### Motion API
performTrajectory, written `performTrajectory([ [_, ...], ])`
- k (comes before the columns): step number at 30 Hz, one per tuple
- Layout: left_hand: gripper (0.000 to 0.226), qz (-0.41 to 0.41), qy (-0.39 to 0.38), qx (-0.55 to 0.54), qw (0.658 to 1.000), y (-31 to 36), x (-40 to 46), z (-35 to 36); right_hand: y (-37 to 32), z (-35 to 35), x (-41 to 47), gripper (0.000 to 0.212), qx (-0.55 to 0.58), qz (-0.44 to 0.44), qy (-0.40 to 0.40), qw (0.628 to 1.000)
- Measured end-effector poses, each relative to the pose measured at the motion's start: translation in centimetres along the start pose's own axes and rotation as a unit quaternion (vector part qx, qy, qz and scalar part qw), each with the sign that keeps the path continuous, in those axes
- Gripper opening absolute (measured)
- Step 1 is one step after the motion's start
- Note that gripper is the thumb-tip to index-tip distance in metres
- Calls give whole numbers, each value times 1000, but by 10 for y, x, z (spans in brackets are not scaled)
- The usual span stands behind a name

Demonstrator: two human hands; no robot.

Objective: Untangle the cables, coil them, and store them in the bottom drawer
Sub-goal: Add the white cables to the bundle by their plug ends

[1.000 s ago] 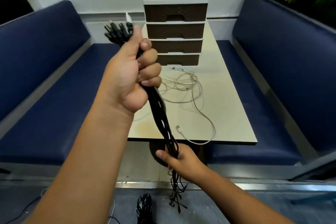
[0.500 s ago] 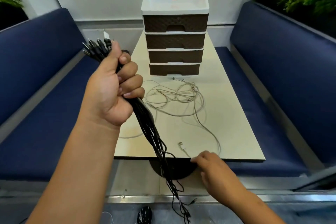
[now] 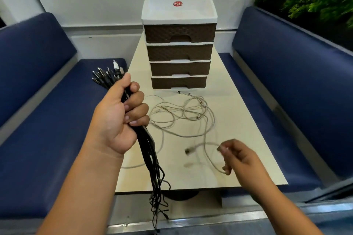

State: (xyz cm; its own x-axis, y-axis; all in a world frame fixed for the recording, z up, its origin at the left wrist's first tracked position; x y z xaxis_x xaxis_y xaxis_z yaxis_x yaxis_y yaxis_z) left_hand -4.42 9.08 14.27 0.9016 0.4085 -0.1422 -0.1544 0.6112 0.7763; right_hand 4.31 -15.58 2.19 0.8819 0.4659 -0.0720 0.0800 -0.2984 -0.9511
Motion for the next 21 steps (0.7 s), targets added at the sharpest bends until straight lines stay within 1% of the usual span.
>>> performTrajectory([
  [2,32,-7,-2,3,1000,-3,4,-3,-22,2,5,20,146,30,27,988],
  [5,26,-16,-14,11,1000,-11,7,-2,-59,22,12,29,355,55,-2,933],
  [6,27,-19,-19,15,1000,-14,8,-1,-74,29,13,30,391,46,-13,919],
  [7,28,-21,-21,19,999,-17,9,0,-88,35,15,29,399,29,-21,916],
  [9,31,-24,-20,28,999,-24,10,0,-117,45,15,27,366,-21,-33,930],
  [10,34,-25,-19,34,999,-26,11,1,-132,50,14,26,329,-55,-39,942],
  [11,38,-24,-20,44,999,-29,12,1,-147,56,12,22,284,-93,-46,953],
  [13,51,-20,-28,59,998,-32,13,4,-167,70,8,13,229,-158,-61,959],
  [16,67,-22,-26,45,998,-35,14,8,-170,88,8,13,200,-174,-62,962],
  [18,65,-17,-1,56,998,-34,17,4,-165,98,9,14,162,-183,-63,968],
  [21,45,-15,28,84,996,-34,21,-3,-160,107,10,14,58,-202,-65,976],
])
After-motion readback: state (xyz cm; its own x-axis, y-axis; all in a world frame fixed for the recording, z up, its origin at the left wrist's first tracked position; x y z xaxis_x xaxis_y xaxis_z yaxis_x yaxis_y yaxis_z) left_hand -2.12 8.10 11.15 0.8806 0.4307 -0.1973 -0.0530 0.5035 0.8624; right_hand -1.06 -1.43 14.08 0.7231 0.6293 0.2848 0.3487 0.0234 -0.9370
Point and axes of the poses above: each hand's wrist, its own x-axis towards the middle knuckle, its own z-axis out of the palm, y = z × x, the point moved 9 cm from there along x, towards the middle knuckle
